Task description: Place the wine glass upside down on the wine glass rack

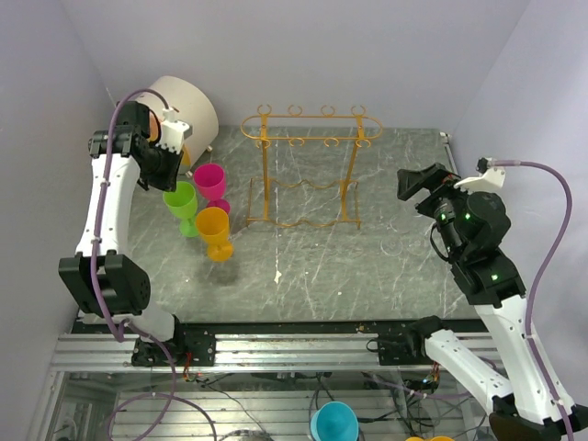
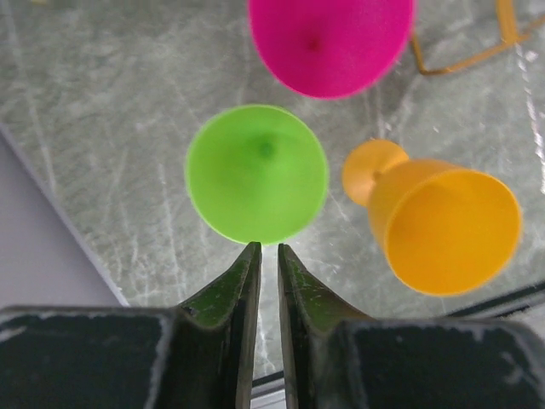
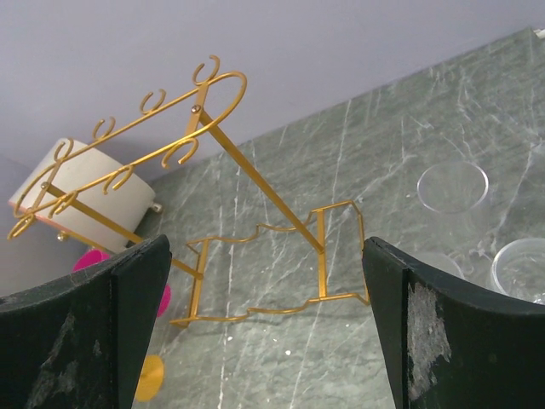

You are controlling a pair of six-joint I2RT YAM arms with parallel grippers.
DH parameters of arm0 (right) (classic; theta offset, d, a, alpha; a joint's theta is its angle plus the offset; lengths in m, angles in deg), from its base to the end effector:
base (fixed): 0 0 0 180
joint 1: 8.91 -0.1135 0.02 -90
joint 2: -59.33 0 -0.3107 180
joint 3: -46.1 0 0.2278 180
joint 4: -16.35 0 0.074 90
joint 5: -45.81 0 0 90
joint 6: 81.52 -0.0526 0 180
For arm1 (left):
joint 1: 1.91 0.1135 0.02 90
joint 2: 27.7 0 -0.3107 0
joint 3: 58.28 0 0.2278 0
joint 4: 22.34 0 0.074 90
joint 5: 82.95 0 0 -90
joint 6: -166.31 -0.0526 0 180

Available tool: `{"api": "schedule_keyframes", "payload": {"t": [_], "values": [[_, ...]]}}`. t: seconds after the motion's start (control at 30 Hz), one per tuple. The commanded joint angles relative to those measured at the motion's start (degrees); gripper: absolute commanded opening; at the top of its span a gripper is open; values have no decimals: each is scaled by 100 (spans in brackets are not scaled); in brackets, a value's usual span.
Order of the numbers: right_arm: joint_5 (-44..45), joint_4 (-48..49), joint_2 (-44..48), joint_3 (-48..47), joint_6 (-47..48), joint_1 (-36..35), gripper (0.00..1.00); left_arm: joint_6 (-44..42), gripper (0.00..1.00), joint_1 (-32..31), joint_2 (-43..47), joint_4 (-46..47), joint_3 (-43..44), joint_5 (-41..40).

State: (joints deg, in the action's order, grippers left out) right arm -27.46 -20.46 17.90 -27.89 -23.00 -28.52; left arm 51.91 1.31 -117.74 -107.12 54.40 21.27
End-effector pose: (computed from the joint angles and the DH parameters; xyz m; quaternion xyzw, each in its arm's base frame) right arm 0.1022 0.0203 0.4325 0.1734 0.7109 0.1941 0.6533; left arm 0.2891 0.0033 0.4014 0.2063 0.9412 -0.0596 0.2607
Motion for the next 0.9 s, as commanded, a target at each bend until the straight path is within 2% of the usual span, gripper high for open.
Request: {"api": "schedule_keyframes", "payload": {"t": [0.0, 0.2, 0.47, 0.87], "values": [[-135, -35, 101, -33, -197, -7, 94, 445, 27, -15, -56, 1140, -239, -934], [-310, -147, 45, -48, -233, -10, 93, 745, 32, 6, -281, 1801, -426, -1429], [-428, -76, 106, -33, -321, -7, 93, 824, 33, 6, -720, 2033, -542, -1389], [-573, 55, 45, 103, -497, -7, 92, 684, 32, 9, -883, 2118, -820, -1466]]}}
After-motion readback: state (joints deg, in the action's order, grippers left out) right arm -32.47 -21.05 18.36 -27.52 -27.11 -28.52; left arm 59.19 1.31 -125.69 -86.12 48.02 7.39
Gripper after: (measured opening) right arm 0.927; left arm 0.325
